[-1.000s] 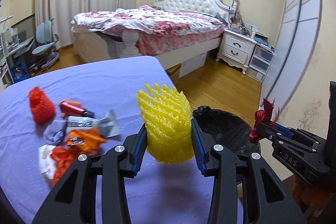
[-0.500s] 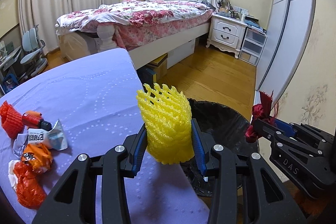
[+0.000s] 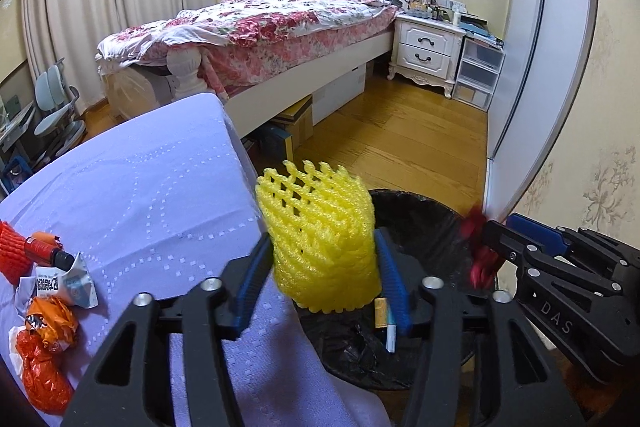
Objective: Collect trash
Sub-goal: 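Carry the yellow net and red tinsel over the bin and open both grippers, then move both open grippers back over the trash on the table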
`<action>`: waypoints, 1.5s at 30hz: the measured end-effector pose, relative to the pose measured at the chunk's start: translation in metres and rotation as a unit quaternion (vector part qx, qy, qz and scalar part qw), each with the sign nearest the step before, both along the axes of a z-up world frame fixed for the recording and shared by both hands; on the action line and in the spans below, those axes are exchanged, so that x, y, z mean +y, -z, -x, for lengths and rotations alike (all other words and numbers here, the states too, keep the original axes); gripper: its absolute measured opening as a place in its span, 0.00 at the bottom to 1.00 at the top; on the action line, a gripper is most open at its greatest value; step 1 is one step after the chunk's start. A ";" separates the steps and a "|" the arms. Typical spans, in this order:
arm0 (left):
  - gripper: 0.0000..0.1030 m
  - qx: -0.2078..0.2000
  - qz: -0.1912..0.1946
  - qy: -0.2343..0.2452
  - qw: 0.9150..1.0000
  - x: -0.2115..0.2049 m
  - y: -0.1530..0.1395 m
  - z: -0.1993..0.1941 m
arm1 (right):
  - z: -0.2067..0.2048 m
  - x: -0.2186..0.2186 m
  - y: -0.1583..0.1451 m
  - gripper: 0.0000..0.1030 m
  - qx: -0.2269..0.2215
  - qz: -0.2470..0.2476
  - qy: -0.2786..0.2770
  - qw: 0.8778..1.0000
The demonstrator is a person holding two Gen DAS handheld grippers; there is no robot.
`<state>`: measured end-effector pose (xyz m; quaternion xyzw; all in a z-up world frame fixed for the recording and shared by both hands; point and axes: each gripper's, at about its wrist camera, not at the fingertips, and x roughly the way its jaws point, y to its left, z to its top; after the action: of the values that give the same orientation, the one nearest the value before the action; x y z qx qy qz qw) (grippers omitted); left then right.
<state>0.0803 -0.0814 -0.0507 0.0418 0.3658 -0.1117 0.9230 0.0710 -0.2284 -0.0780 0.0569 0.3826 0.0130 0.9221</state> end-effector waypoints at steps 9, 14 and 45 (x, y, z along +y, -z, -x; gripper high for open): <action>0.76 -0.010 0.005 -0.016 1.000 0.007 -0.005 0.004 | 0.004 -0.006 -0.004 0.42 -0.006 -0.005 0.018 1.000; 0.77 -0.006 0.006 -0.025 1.000 0.013 -0.007 0.005 | 0.009 -0.007 -0.007 0.47 -0.009 -0.008 0.023 1.000; 0.77 -0.027 0.005 -0.173 0.984 0.165 -0.035 0.066 | 0.028 0.134 -0.021 0.47 -0.011 -0.005 -0.121 0.993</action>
<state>0.0139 0.0836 -0.0157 -0.0235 0.3415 0.0494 0.9383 0.0429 -0.0941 -0.0573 0.0148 0.3768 0.1265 0.9175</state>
